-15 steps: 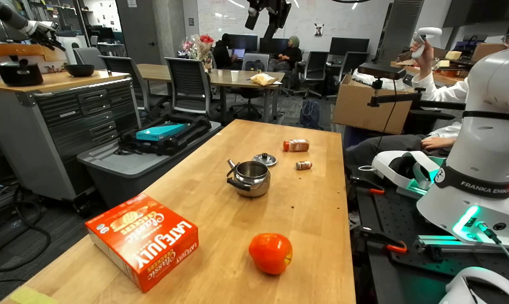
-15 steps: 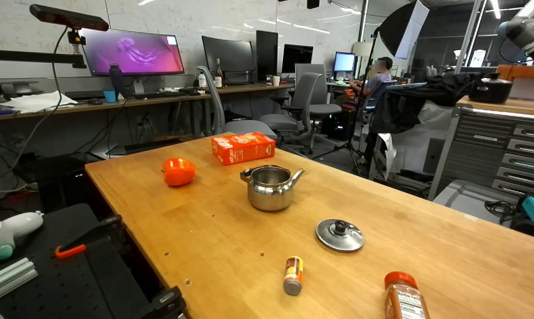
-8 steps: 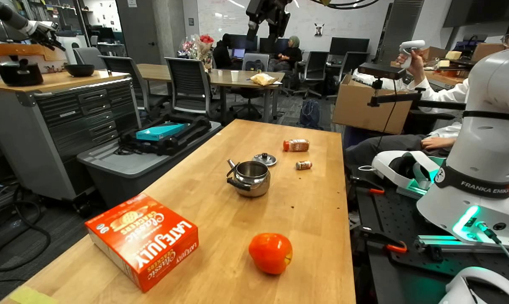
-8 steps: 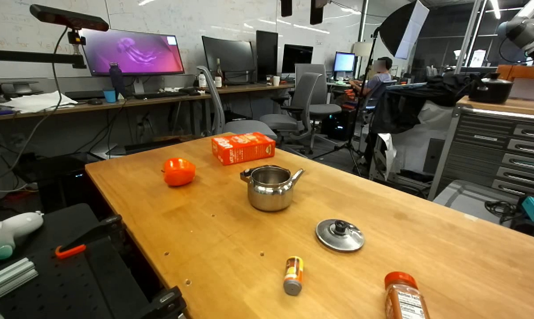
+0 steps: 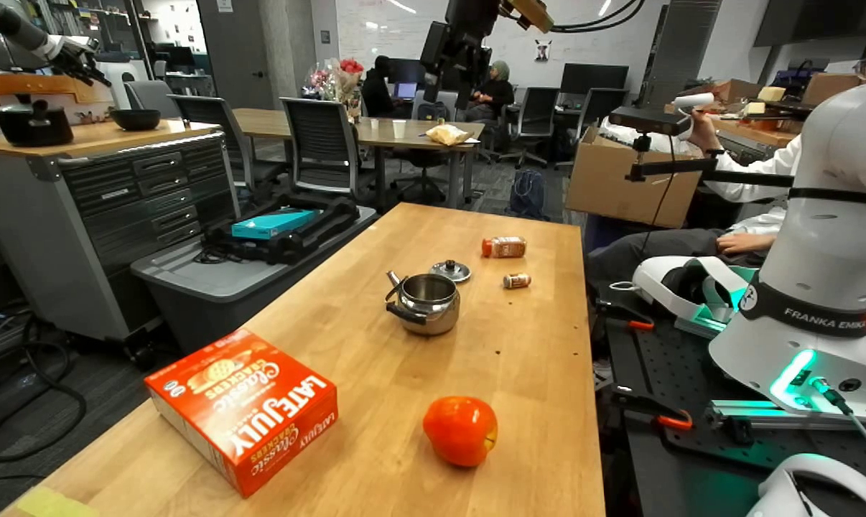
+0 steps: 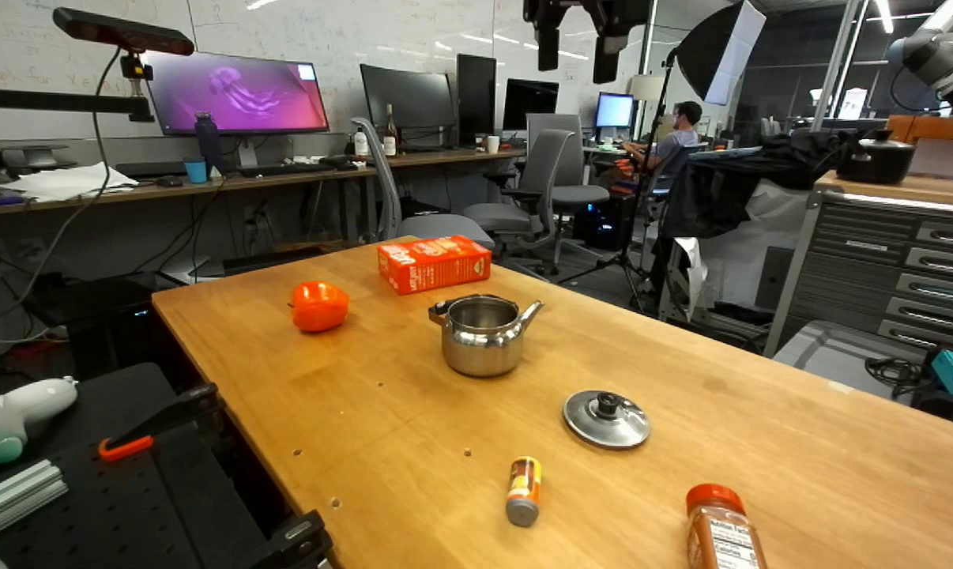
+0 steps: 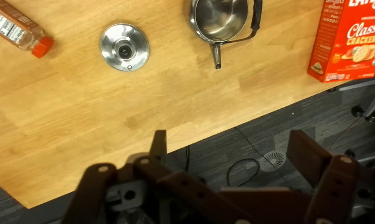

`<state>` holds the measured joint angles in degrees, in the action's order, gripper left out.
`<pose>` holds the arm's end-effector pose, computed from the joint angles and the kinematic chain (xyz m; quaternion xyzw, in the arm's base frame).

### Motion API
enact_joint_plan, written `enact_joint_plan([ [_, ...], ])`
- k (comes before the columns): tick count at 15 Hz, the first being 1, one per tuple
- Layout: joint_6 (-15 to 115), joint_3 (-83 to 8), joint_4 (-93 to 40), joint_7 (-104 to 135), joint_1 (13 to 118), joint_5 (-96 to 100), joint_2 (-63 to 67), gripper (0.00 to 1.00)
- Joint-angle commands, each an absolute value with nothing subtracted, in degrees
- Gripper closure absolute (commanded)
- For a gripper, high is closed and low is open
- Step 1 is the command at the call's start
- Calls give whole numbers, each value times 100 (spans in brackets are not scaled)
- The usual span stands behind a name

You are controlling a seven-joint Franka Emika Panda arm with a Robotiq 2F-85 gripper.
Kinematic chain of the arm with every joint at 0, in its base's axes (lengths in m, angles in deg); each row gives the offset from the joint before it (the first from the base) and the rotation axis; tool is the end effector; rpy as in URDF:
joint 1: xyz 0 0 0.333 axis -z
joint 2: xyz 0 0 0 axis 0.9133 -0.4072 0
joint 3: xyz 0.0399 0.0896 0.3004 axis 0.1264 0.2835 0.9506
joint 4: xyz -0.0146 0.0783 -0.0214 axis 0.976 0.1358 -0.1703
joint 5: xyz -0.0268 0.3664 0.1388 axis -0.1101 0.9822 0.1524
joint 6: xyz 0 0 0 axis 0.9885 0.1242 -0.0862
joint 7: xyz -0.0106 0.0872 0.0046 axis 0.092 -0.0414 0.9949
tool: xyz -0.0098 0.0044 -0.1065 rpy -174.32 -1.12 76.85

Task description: Pick up the lid and close the kettle

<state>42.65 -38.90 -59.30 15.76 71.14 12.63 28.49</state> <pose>0.5074 -0.0942 0.4867 -0.9784 0.1651 -0.1083 0.0607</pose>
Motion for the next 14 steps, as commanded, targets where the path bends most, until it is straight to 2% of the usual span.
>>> enact_joint_plan([
  [1, 4213, -3920, -5766, 1471, 7213, 1088, 2582, 0],
  [14, 5717, -3934, -6445, 1464, 7228, 1221, 1542, 0],
])
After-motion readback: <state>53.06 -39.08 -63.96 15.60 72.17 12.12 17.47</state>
